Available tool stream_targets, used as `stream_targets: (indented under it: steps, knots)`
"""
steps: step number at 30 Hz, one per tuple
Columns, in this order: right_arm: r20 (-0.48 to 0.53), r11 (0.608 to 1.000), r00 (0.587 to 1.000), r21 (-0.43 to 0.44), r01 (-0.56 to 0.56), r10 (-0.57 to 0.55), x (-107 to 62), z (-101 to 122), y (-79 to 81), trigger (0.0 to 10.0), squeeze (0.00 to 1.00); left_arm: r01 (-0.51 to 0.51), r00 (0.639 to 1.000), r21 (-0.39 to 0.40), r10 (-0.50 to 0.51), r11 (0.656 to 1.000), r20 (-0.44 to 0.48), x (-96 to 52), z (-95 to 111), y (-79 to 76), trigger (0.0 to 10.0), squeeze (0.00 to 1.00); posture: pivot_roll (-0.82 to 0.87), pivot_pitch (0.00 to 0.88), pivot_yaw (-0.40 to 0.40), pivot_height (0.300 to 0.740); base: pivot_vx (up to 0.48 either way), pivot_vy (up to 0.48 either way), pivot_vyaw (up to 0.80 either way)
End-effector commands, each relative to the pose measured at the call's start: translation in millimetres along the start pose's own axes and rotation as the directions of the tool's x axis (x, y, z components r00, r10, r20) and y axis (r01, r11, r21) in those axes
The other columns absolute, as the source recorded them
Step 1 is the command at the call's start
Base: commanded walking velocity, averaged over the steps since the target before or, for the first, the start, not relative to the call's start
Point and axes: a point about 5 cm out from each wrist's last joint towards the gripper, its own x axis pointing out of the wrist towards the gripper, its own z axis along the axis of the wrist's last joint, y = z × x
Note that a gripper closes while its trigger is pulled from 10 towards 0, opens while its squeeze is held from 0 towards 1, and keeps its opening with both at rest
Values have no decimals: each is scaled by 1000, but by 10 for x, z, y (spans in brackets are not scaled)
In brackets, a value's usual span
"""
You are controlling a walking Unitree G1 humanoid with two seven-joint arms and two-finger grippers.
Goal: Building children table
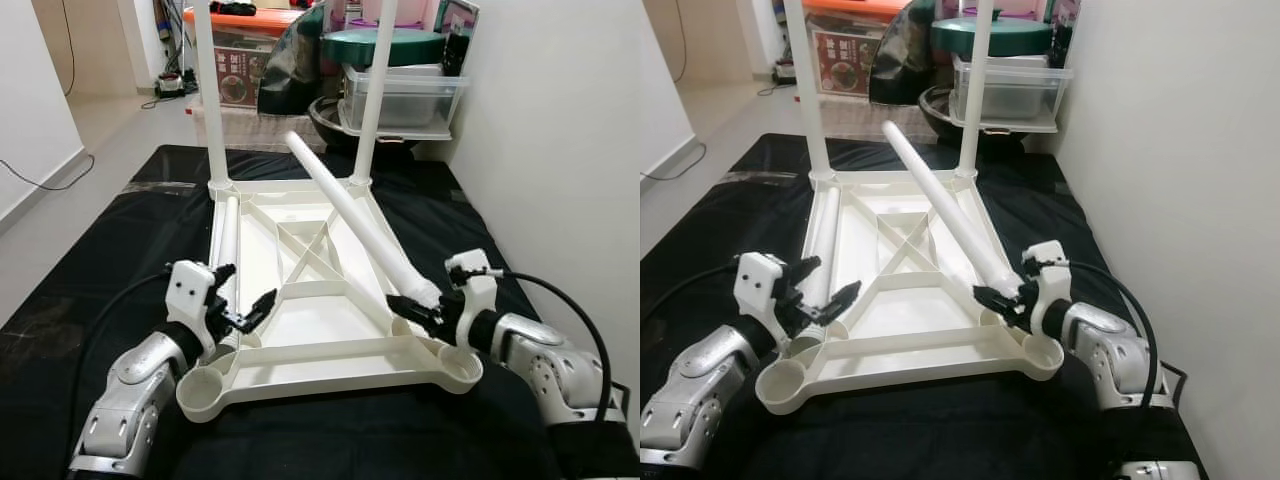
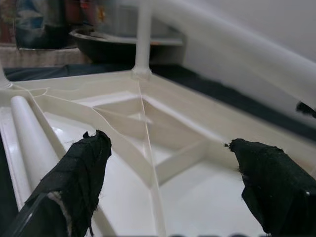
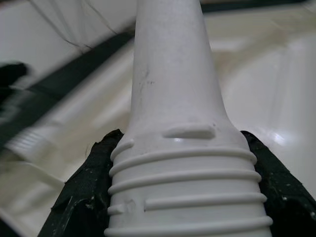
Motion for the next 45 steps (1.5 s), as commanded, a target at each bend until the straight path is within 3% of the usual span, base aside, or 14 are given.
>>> stream_targets:
  steps: [1, 2, 3, 5, 6, 7, 9, 17, 20, 21, 26, 36, 37, 45]
  knots:
    - [65, 998, 996, -11, -59, 59, -20, 97, 74, 0, 0, 15, 999, -52, -13, 999, 45, 15, 100, -7, 10000, 0, 62, 0, -130, 740, 0, 0, 0]
    - [96, 992, 987, 13, -128, 126, -16, 90, 163, 0, 0, 20, 993, -181, 1, 983, 119, 21, 200, 31, 10000, 0, 62, 0, -127, 740, 0, 0, 0]
    - [96, 992, 987, 13, -128, 126, -16, 90, 163, 0, 0, 20, 993, -181, 1, 983, 119, 21, 200, 31, 10000, 0, 62, 0, -127, 740, 0, 0, 0]
    - [123, 977, 971, 39, -210, 204, -13, 56, 269, 0, 0, 54, 976, -339, 22, 939, 218, 35, 323, 68, 10000, 0, 62, 0, -127, 740, 0, 0, 0]
    - [123, 977, 971, 39, -210, 204, -13, 56, 269, 0, 0, 54, 976, -339, 22, 939, 218, 35, 323, 68, 10000, 0, 62, 0, -127, 740, 0, 0, 0]
    - [120, 964, 960, 48, -260, 253, -15, 18, 326, 0, 0, 104, 959, -419, 21, 902, 284, 58, 405, 55, 10000, 0, 59, 0, -122, 740, 0, 0, 0]
    - [96, 948, 946, 49, -315, 309, -18, -47, 389, 0, 0, 202, 932, -484, -15, 851, 363, 103, 520, -10, 10000, 0, 62, 0, -123, 740, 0, 0, 0]
    - [107, 938, 935, 44, -343, 337, 21, -39, 427, 0, 0, 348, 908, -490, -158, 799, 388, 180, 580, -200, 10000, 0, 61, 0, -123, 740, 0, 0, 0]
    - [108, 919, 916, 36, -392, 387, -1, -32, 490, 0, 0, 349, 912, -507, -162, 788, 376, 210, 559, -205, 10000, 0, 61, 0, -120, 740, 0, 0, 0]
    - [81, 895, 893, 14, -445, 443, -39, -60, 558, 0, 0, 339, 918, -526, -152, 780, 366, 232, 551, -188, 10000, 0, 59, 0, -117, 740, 0, 0, 0]
    - [5, 852, 852, -11, -524, 524, -105, -169, 660, 0, 0, 324, 927, -569, -133, 756, 351, 313, 560, -146, 10000, 0, 56, 0, -113, 740, 0, 0, 0]
    - [-85, 841, 842, -64, -537, 532, -100, -264, 677, 0, 0, 402, 899, -539, -207, 740, 386, 411, 707, -288, 10000, 0, 55, 0, -108, 740, 0, 0, 0]
    - [-80, 849, 851, -69, -525, 519, -79, -258, 658, 0, 0, 419, 890, -530, -218, 737, 401, 402, 725, -313, 0, 0, 54, 0, -108, 740, 0, 0, 0]
    - [-72, 876, 884, -122, -467, 461, -39, -218, 565, 0, 0, 386, 910, -522, -223, 761, 349, 351, 611, -384, 0, 0, 57, 0, -109, 740, 0, 0, 0]
